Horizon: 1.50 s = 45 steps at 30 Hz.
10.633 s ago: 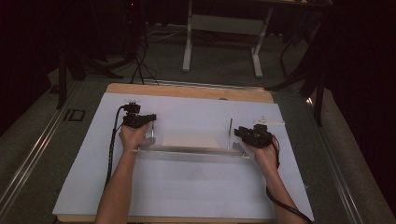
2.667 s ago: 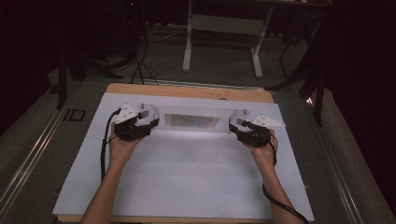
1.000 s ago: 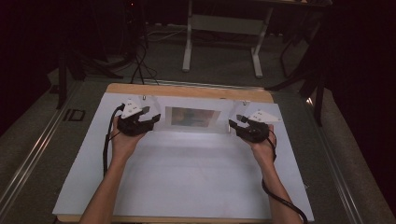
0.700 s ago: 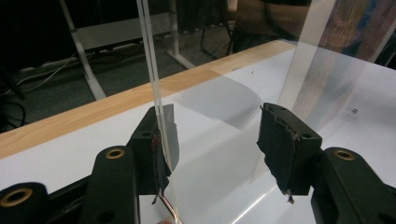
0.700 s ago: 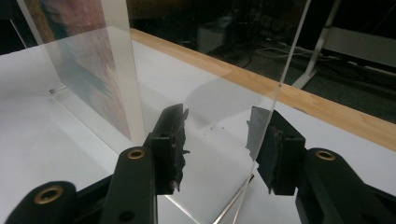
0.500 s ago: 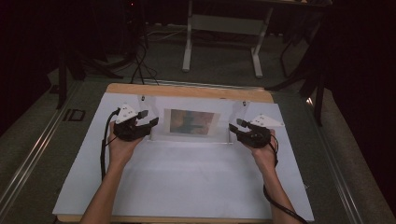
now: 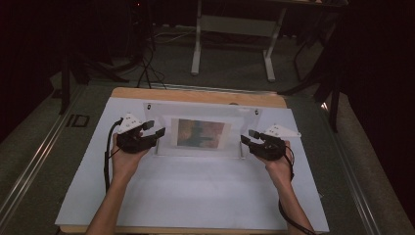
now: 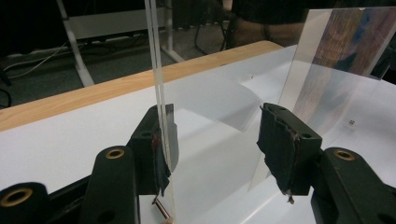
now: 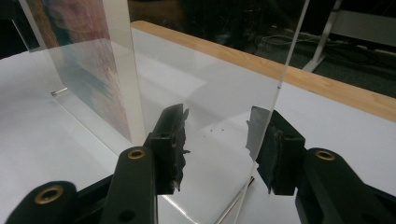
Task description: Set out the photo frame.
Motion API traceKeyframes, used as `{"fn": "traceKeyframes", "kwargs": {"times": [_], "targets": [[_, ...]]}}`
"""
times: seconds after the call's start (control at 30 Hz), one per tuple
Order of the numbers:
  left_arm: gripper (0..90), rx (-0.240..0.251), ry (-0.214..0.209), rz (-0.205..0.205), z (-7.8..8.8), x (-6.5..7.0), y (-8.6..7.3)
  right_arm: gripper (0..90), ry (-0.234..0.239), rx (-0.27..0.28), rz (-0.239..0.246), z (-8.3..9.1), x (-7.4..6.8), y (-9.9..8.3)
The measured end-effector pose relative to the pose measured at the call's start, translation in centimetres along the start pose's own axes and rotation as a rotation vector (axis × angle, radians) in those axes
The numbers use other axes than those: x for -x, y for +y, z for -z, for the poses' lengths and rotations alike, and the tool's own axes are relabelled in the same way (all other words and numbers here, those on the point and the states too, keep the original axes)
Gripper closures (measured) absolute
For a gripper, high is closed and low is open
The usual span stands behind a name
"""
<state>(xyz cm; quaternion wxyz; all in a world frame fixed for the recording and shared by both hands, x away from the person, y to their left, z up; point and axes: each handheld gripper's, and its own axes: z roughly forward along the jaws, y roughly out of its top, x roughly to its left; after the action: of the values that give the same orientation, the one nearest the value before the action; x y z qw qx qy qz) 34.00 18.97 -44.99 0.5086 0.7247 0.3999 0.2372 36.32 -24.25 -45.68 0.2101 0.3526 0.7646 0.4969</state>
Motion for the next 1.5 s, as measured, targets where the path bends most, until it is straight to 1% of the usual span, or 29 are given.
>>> {"fn": "traceKeyframes", "kwargs": {"times": [0.17,0.2,0.33,0.43,0.6,0.8,0.97,1.03,1.2,1.3,1.5], "targets": [[45.4,-0.007,-0.006,0.000,0.3,0.2,0.1,55.3,0.005,-0.018,-0.002,0.5,-0.4,0.1],[45.5,-0.012,-0.010,0.019,0.5,0.3,0.0,55.4,0.010,-0.019,-0.007,0.7,-0.6,0.1],[45.4,-0.012,-0.019,0.042,0.5,0.0,-0.3,55.5,0.013,-0.015,-0.010,0.9,-0.7,0.2],[45.6,-0.014,-0.014,0.033,0.4,0.2,-0.2,55.2,0.017,-0.018,-0.021,0.7,-0.6,0.1],[45.8,-0.010,-0.009,0.046,0.2,0.0,-0.3,54.9,0.022,-0.009,-0.032,0.4,-0.2,-0.1],[45.5,0.005,-0.003,0.044,0.0,0.0,-0.3,54.9,0.024,0.000,-0.043,0.3,-0.1,-0.2],[45.5,0.008,0.001,0.044,-0.1,0.0,-0.4,54.9,0.028,0.006,-0.041,0.2,0.0,-0.2],[45.6,0.006,0.005,0.046,0.0,0.1,-0.4,54.9,0.037,0.016,-0.046,0.1,0.3,-0.3],[46.3,0.008,0.002,0.044,0.2,0.2,-0.6,55.1,0.049,0.021,-0.040,0.1,0.3,-0.5],[46.0,0.015,0.003,0.045,0.3,0.3,-0.7,55.5,0.055,0.024,-0.046,0.2,0.3,-0.6],[45.5,0.003,0.009,0.038,0.3,0.3,-0.7,55.2,0.047,0.023,-0.043,0.3,0.2,-0.7]]}}
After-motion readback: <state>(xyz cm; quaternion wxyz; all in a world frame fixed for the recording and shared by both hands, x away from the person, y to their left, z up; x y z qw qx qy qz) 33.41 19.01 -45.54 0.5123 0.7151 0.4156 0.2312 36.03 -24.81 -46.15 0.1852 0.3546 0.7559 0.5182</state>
